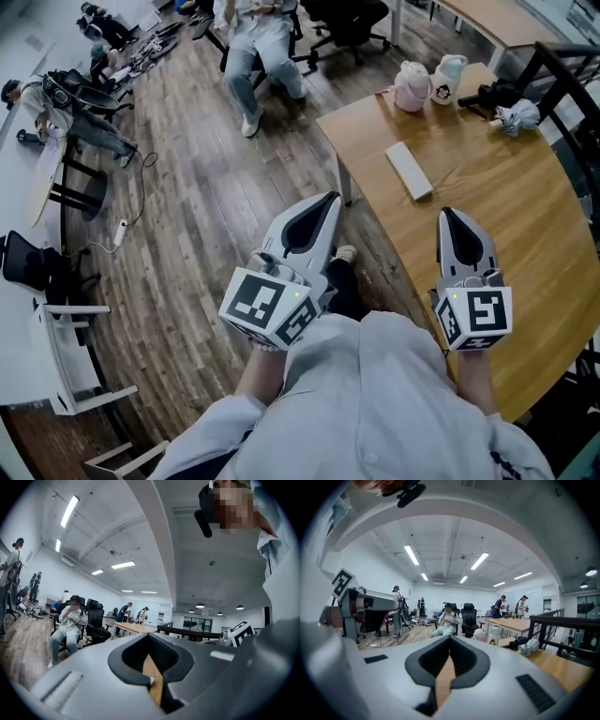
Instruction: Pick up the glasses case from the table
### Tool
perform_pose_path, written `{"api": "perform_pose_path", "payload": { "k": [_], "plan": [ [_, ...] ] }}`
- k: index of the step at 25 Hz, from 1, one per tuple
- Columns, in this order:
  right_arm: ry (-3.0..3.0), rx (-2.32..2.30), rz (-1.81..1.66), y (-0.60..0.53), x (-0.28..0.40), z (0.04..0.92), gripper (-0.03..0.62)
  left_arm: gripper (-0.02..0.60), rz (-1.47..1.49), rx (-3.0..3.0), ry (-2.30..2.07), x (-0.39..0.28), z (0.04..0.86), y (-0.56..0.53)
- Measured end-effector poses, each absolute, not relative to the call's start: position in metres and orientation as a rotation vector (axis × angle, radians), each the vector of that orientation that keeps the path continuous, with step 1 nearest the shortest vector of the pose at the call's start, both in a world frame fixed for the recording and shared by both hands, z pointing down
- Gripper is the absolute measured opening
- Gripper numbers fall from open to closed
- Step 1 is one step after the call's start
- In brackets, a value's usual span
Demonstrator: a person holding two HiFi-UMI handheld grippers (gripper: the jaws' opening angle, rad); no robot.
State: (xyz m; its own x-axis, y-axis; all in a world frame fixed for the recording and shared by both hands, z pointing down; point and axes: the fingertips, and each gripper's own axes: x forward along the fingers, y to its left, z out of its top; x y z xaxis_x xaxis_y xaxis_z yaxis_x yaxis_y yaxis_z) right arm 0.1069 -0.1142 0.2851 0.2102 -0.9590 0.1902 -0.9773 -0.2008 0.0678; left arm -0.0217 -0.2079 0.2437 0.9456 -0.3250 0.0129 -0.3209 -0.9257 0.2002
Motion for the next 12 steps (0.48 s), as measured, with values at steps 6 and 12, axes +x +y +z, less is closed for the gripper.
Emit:
{"api": "perform_pose_path", "payload": {
  "k": [6,12],
  "plan": [
    [-1.731,2.404,0.176,-0.132,0.140,0.282,0.000,0.003,-0.005,2.929,-0.320,0.022,0.243,-0.244],
    [-1.633,2.465,0.227,-0.168,0.174,0.283,0.000,0.003,0.061,2.909,-0.216,0.066,0.250,-0.291]
  ]
}}
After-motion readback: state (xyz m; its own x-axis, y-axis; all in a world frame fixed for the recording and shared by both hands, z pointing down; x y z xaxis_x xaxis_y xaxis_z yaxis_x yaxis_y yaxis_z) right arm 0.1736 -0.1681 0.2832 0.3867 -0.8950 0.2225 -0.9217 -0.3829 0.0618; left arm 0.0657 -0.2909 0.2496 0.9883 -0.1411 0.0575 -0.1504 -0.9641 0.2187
